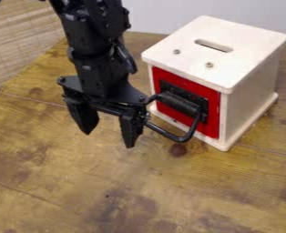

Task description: Close the drawer

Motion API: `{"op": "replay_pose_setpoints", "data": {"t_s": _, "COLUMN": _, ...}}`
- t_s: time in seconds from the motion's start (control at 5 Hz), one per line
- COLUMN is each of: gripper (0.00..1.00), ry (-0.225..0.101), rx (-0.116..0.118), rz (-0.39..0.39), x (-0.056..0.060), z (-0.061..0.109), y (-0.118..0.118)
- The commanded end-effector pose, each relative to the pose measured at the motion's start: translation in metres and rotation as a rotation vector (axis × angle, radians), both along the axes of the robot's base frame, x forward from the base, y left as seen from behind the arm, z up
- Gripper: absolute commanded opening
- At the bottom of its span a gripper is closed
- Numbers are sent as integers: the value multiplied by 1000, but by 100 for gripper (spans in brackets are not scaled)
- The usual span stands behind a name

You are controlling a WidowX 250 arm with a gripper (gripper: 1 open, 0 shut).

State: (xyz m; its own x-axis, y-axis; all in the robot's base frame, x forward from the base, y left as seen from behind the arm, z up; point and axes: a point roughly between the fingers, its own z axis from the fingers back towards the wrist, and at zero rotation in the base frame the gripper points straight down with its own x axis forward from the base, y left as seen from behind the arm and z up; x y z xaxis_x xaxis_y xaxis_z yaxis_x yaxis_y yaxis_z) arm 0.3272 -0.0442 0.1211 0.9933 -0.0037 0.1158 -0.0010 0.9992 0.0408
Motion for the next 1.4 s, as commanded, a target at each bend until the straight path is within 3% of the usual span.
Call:
{"op": "replay_pose_setpoints", "data": {"t_s": 0.0, "gripper": 100, "ry": -49, "rx": -16, "rz": 22, "x": 9, "z": 14, "y": 3}}
{"op": "replay_pose_setpoints", "data": {"t_s": 0.6, "gripper": 100, "ry": -22, "rx": -26, "rz": 22, "x": 16, "z": 0, "y": -6}}
{"op": "replay_pose_setpoints", "data": {"t_s": 1.2, "gripper": 100, "ry": -6, "rx": -38, "rz": 19, "x": 30, "z": -13, "y": -19}}
